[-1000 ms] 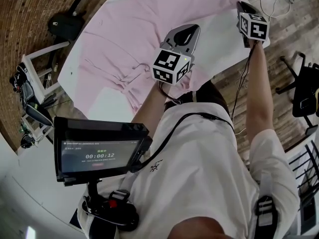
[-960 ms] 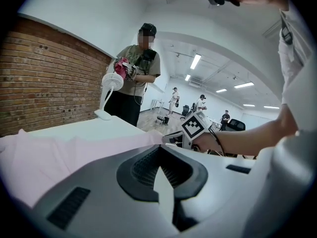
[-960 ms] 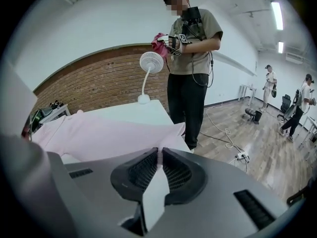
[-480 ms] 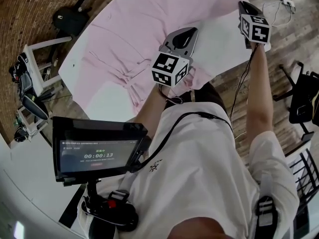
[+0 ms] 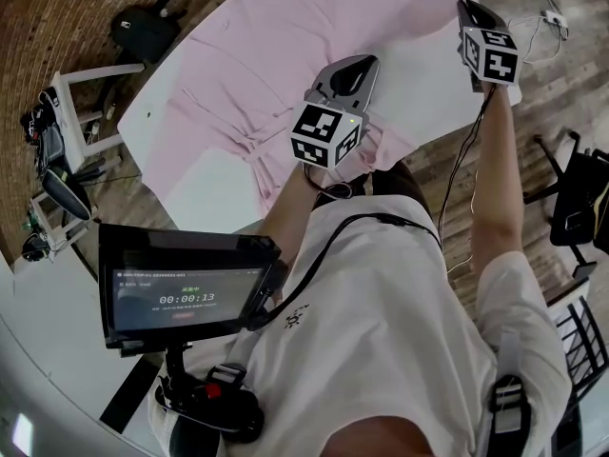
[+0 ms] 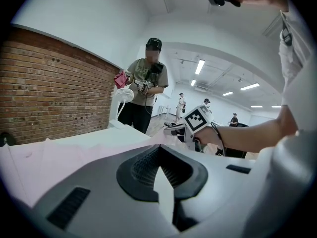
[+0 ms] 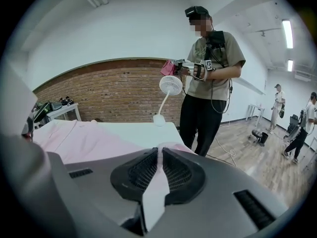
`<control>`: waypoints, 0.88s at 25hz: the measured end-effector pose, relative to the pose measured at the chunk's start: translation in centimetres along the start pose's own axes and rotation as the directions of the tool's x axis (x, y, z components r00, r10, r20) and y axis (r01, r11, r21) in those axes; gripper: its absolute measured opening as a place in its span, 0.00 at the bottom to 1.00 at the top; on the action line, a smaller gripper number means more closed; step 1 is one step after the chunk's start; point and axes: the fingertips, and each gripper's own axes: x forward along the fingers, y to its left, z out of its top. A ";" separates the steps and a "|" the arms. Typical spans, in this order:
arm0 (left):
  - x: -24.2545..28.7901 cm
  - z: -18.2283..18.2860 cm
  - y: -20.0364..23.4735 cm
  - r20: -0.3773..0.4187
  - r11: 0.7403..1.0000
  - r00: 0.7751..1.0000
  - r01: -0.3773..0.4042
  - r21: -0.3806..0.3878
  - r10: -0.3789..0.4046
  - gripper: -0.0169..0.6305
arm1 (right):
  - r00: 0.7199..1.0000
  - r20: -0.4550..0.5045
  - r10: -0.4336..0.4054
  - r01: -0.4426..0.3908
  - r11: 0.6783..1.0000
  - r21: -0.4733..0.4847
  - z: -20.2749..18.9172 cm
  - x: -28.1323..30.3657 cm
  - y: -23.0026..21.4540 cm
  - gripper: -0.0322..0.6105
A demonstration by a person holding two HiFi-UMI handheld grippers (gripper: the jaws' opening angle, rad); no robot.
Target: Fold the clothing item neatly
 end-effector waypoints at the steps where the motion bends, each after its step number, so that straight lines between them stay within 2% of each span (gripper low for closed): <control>1: 0.1 0.1 0.0 0.002 1.000 1.000 -0.001 0.000 0.001 0.03 | 1.000 0.005 0.004 -0.004 1.000 -0.005 0.3 0.0 0.1 0.11; 8: -0.8 0.0 0.5 0.015 1.000 1.000 -0.020 -0.005 0.020 0.03 | 0.999 0.036 0.036 -0.034 0.998 -0.052 2.2 0.3 2.0 0.11; 22: -2.6 -0.4 1.9 0.029 0.997 0.997 -0.070 -0.020 0.070 0.03 | 0.996 0.054 0.072 -0.067 0.993 -0.099 3.7 1.2 4.1 0.11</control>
